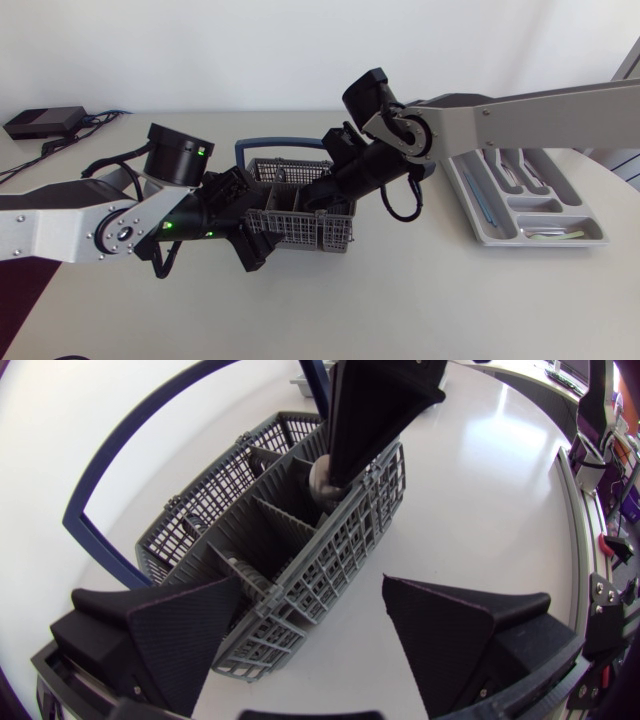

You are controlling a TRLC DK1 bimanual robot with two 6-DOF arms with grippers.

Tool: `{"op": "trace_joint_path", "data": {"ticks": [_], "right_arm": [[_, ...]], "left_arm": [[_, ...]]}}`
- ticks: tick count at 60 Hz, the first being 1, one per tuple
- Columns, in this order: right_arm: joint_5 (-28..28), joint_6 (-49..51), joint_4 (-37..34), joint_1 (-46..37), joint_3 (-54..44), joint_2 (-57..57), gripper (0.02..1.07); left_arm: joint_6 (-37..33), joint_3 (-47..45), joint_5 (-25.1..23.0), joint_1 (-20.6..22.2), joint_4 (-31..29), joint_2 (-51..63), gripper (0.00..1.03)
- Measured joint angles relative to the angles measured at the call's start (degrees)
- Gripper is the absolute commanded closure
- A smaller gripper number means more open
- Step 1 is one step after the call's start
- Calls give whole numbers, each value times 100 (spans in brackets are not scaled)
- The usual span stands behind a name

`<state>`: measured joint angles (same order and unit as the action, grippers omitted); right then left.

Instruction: Sort the cutlery from the basket into the organizer compartments.

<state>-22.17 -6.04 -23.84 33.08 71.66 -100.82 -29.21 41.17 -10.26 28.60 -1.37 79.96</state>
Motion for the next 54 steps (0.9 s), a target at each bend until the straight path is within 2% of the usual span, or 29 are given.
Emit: {"op": "trace_joint_path", "data": {"ticks": [16,34,54], "right_arm": [[-26,-20,179,118,28,-52,101],[13,7,94,131,28,219,101],[-1023,7,-389,-92,31,1034,101]], "left_arm": [[-2,-63,0,-7,2,-57,6],[0,-107,-2,-31,0,-184,6],[0,-111,-2,-28,-26,-315,6]]}}
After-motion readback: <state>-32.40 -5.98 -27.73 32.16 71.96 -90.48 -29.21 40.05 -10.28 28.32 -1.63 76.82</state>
